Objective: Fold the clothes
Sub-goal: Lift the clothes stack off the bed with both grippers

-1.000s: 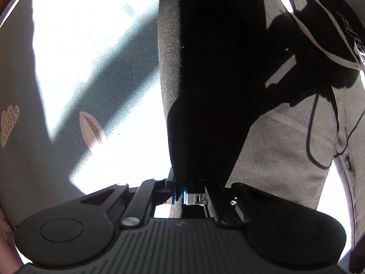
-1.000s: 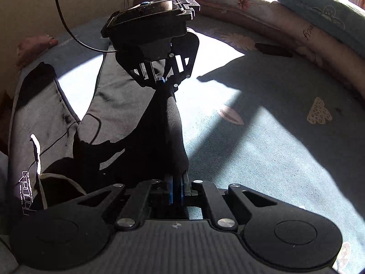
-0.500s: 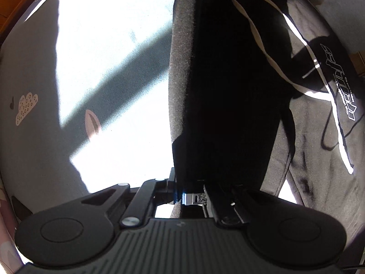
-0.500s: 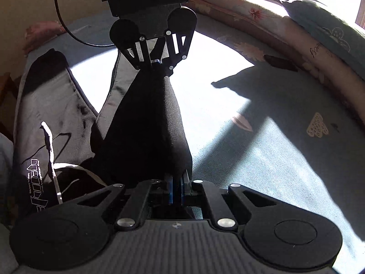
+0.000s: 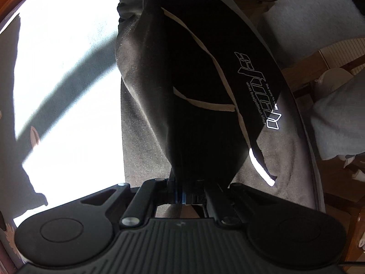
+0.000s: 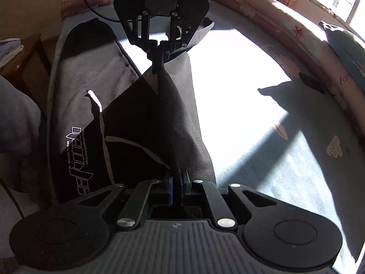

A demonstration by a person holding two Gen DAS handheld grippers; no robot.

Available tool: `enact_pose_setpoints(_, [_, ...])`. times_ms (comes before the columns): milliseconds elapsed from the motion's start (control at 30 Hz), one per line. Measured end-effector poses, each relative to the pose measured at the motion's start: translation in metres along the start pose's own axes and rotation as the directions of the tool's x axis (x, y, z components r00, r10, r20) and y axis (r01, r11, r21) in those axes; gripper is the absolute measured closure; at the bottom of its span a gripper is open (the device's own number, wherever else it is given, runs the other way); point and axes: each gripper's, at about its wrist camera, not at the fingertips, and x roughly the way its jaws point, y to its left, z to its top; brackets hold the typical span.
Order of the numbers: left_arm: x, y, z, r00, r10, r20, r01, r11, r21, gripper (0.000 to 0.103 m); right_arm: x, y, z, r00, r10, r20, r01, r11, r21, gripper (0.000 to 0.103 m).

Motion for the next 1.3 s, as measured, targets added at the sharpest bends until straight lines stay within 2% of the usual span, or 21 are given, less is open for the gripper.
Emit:
enact_pose_setpoints(333, [0.013, -0.056, 0.036, 0.992, -0.125, 0.036, 0.119, 0.984, 0.133, 0.102, 0.001, 0.067, -0.017, 0.994, -0.05, -0.101, 0.028, 0.977, -0.211, 0.096])
enact_pose_setpoints(467, [0.021, -0.077, 0.049, 0.985, -0.167, 0.047, 0.155, 0.969, 0.193, 0.102, 0.003, 0.088, -0.028, 0.989, -0.055, -0.136, 0.022, 0.972, -0.234, 0.096])
enact_pose_setpoints(733, [0.037, -0.101, 0.058, 0.974, -0.226, 0.023, 0.211, 0.938, 0.274, 0.102, 0.006, 0.117, -0.036, 0.987, -0.036, -0.155, 0.008, 0.984, -0.179, 0.096])
enact_pose_setpoints(1033, [0.047, -0.12, 0.079, 0.964, -0.265, 0.013, 0.247, 0.915, 0.319, 0.102, 0.031, 0.133, -0.055, 0.976, -0.04, -0.212, 0.009, 0.989, -0.145, 0.096])
enact_pose_setpoints(1167, [0.065, -0.126, 0.083, 0.965, -0.263, -0.008, 0.253, 0.918, 0.306, 0.102, 0.03, 0.131, -0.054, 0.975, -0.04, -0.22, 0.016, 0.994, -0.11, 0.096])
enact_pose_setpoints(1300, [0.066, -0.128, 0.082, 0.966, -0.256, -0.021, 0.251, 0.919, 0.303, 0.102, 0.028, 0.124, -0.049, 0.975, -0.032, -0.222, 0.014, 0.997, -0.081, 0.096])
